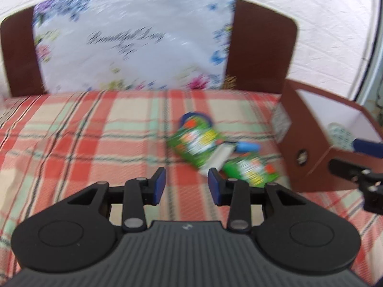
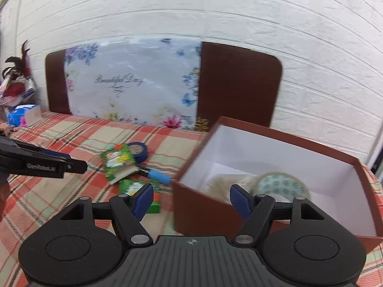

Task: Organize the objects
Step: 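Move the right gripper back toward the two small green boxes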

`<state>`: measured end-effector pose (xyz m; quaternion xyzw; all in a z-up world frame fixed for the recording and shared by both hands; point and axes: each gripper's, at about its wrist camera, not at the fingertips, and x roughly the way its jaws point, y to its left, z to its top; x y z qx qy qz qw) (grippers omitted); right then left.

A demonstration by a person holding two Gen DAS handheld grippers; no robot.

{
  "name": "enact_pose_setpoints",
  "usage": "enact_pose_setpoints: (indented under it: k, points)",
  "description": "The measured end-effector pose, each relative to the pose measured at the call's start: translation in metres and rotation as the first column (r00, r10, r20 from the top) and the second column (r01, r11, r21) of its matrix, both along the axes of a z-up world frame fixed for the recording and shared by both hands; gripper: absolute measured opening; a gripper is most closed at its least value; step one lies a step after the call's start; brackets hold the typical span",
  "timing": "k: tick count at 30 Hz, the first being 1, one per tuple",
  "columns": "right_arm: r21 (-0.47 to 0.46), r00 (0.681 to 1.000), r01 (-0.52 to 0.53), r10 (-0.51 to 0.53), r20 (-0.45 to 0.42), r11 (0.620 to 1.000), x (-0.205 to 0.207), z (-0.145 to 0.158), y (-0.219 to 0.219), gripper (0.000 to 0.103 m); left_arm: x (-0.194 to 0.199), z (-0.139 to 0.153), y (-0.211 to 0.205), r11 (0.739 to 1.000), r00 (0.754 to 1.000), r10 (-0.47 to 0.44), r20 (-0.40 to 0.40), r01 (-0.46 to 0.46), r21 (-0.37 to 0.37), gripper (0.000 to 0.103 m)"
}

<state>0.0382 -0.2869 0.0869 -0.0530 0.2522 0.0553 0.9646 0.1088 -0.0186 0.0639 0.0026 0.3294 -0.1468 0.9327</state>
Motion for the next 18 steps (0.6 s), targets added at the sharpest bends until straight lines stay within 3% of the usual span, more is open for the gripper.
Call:
enact_pose_setpoints:
  k: [5, 7, 10, 15, 18]
  points:
    - [-0.045, 0.997, -0.066, 0.067, 0.023, 0.997, -0.001, -0.006, 0.034, 0.074, 0.007, -0.024, 0.034, 0.997, 0.996, 0.077, -0.04, -0.076, 0.013, 0.042]
    - [-0.052, 0.995, -0.102, 0.102, 0.004, 0.993, 0.002, -0.01, 0.048, 0.068, 0.011, -0.032, 0.048, 0.994, 0.993, 0.112, -0.045, -0.111, 0.02, 0.043]
    - [-0.061, 0.99, -0.139, 0.137, -0.032, 0.988, 0.01, -0.019, 0.066, 0.068, 0.017, -0.045, 0.069, 0.985, 0.984, 0.173, -0.05, -0.172, 0.026, 0.045]
    - [-0.095, 0.979, -0.203, 0.199, -0.05, 0.975, 0.036, -0.033, 0.099, 0.068, 0.003, -0.062, 0.086, 0.985, 0.982, 0.17, 0.084, -0.168, -0.029, 0.05]
    - [-0.177, 0.973, -0.23, 0.227, -0.037, 0.957, 0.061, -0.045, 0.121, 0.071, 0.005, -0.061, 0.09, 0.984, 0.982, 0.169, 0.086, -0.163, -0.072, 0.052]
